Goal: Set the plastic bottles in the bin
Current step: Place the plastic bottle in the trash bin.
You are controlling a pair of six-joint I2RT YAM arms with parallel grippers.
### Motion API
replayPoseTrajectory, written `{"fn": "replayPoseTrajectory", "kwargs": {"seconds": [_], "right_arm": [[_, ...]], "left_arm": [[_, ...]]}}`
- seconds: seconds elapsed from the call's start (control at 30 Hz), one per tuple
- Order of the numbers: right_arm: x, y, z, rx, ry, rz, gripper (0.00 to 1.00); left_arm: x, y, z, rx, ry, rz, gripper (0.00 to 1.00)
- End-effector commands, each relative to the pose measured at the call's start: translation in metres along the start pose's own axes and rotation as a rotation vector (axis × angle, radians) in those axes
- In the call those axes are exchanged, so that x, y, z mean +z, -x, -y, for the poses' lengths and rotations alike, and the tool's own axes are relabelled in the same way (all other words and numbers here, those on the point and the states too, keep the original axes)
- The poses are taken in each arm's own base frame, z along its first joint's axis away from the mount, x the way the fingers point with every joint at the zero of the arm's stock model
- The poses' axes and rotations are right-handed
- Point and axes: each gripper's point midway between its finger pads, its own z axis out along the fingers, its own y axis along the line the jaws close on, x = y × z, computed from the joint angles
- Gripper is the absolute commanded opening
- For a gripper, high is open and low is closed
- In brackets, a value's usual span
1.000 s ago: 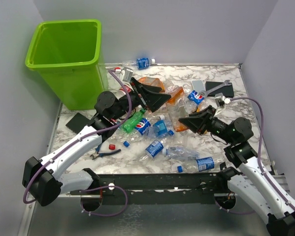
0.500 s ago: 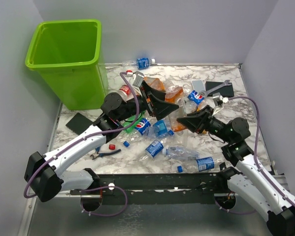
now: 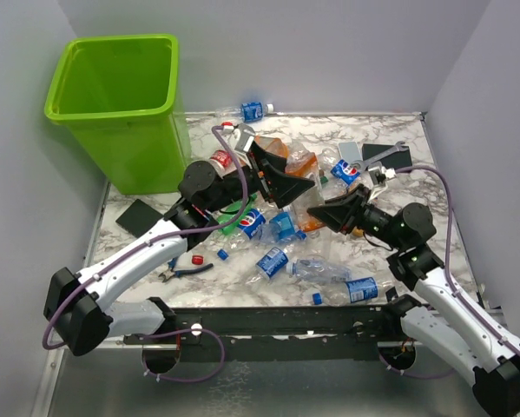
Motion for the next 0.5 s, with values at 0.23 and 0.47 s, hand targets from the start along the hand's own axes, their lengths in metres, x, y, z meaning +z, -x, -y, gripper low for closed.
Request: {"fn": "replayPoseTrajectory", "kwargs": {"seconds": [0.23,0.47], "right_arm": [[0.005,0.009,-0.018,-0.058,0.043,-0.001,0.01],[0.002,0.011,-0.025,-0.057,0.010,-0.098,0.99]], "left_arm": [[0.015,-0.012,-0.012,-0.035,0.048,-0.065,0.43],[0.004,0.020,-0.007,0.070,0.097,0.014,0.18]]}}
